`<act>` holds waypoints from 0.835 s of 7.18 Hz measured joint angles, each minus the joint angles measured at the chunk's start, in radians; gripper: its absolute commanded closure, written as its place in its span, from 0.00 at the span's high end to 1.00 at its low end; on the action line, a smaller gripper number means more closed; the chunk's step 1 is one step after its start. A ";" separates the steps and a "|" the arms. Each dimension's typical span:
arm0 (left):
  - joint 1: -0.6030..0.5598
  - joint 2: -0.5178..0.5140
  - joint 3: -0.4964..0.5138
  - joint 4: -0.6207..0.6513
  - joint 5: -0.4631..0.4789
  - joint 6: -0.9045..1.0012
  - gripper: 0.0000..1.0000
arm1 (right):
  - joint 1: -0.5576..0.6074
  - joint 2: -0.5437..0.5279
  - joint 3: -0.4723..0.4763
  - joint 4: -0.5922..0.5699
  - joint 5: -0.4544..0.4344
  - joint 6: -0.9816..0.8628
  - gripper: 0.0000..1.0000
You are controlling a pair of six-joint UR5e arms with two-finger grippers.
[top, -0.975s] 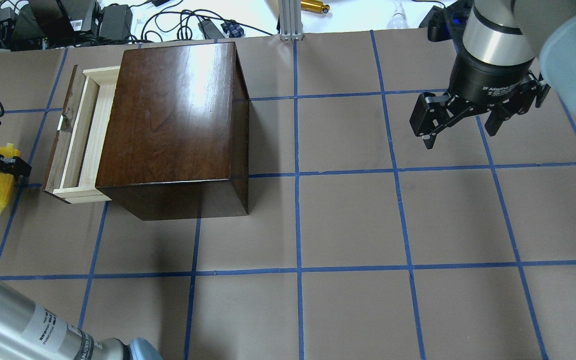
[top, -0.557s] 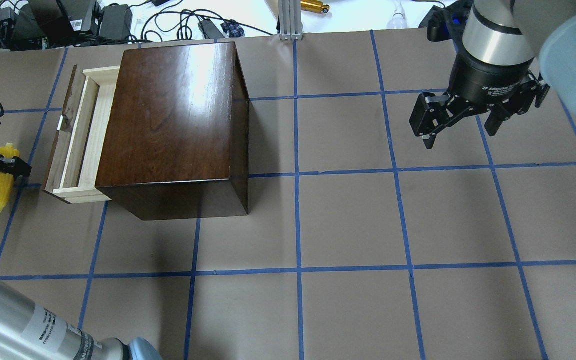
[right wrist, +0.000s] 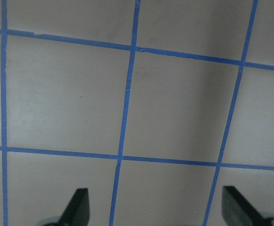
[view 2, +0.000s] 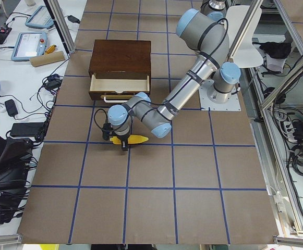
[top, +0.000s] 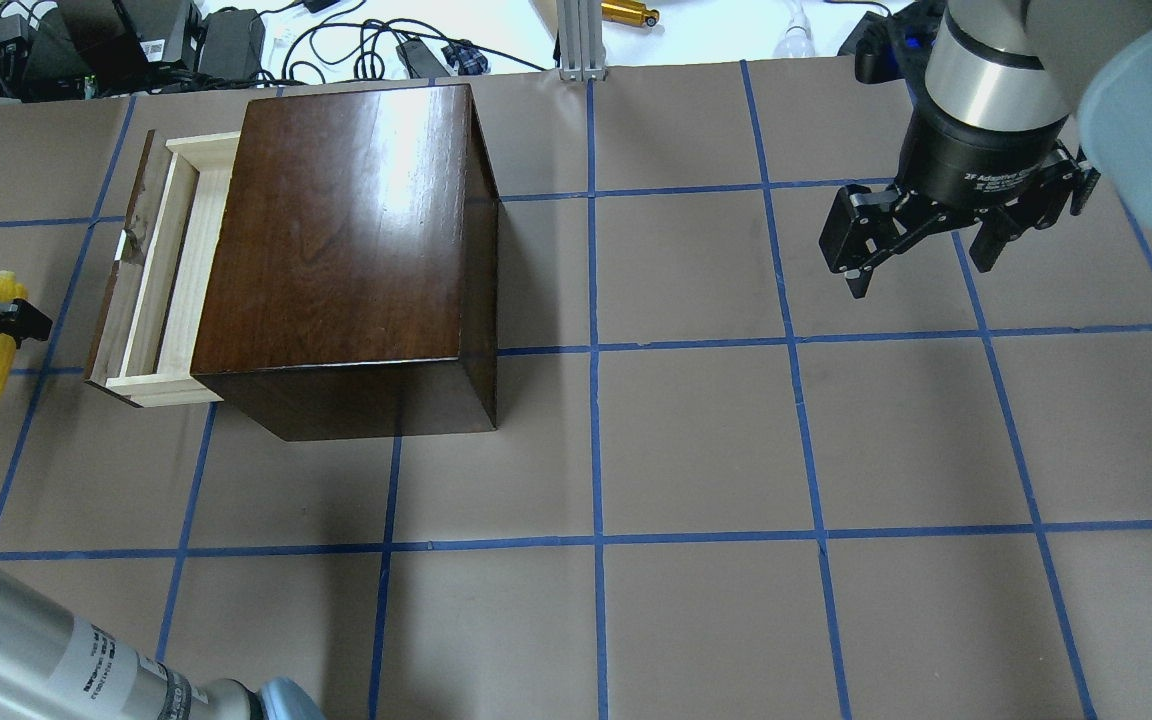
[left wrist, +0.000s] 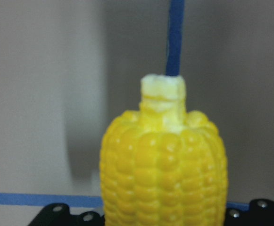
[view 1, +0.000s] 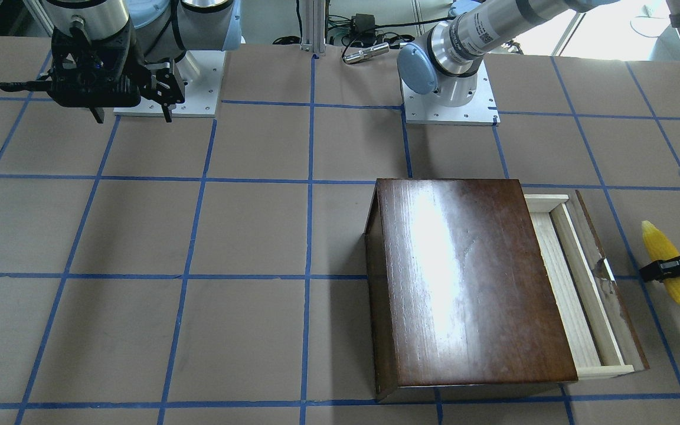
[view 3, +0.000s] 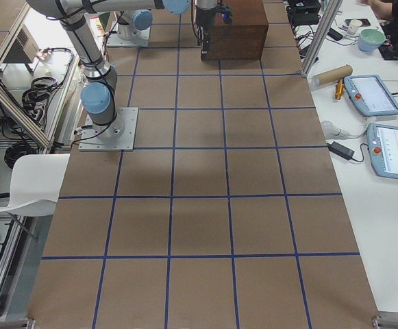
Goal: Open drawer and put corn inside
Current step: 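Lift the corn cob upright with the left gripper, then carry the corn over the open drawer with the left gripper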
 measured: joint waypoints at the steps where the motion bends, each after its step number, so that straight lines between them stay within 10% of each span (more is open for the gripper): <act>1: -0.003 0.053 0.004 -0.049 -0.002 0.001 0.00 | 0.000 0.000 0.000 0.000 0.000 0.000 1.00; 6: -0.024 0.310 0.002 -0.274 -0.011 -0.004 0.00 | 0.000 0.000 0.000 0.000 0.000 0.000 1.00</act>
